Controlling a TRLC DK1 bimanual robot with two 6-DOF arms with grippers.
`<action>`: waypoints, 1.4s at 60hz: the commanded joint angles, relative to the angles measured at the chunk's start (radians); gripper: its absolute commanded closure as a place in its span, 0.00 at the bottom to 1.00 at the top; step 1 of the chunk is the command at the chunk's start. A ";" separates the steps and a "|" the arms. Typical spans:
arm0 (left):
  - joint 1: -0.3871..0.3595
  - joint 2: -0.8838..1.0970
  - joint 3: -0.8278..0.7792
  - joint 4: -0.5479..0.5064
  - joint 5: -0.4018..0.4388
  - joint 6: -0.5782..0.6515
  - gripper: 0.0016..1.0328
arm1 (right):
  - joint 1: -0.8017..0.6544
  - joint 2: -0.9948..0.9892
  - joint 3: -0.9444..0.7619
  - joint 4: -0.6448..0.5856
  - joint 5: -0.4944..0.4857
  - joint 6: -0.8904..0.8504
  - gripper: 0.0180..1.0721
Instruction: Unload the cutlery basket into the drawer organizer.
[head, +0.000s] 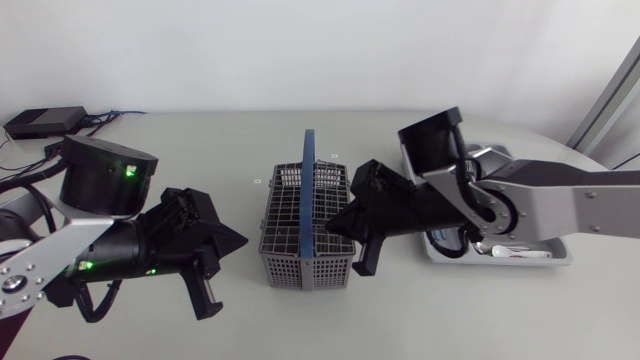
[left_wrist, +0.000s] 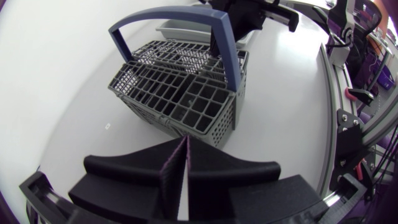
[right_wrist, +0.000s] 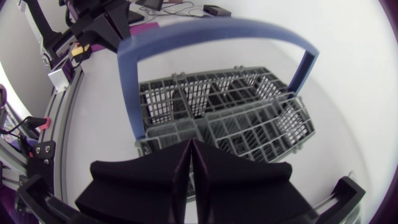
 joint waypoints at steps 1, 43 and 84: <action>-0.022 -0.005 -0.025 -0.010 0.011 0.023 0.84 | 0.013 0.057 0.020 0.007 0.002 0.017 0.95; -0.151 0.124 -0.059 -0.072 0.154 0.128 0.84 | -0.307 0.426 0.445 0.105 -0.087 0.126 0.95; -0.174 0.248 -0.036 -0.018 0.173 0.127 0.84 | -0.281 0.735 0.784 0.033 -0.112 0.220 0.95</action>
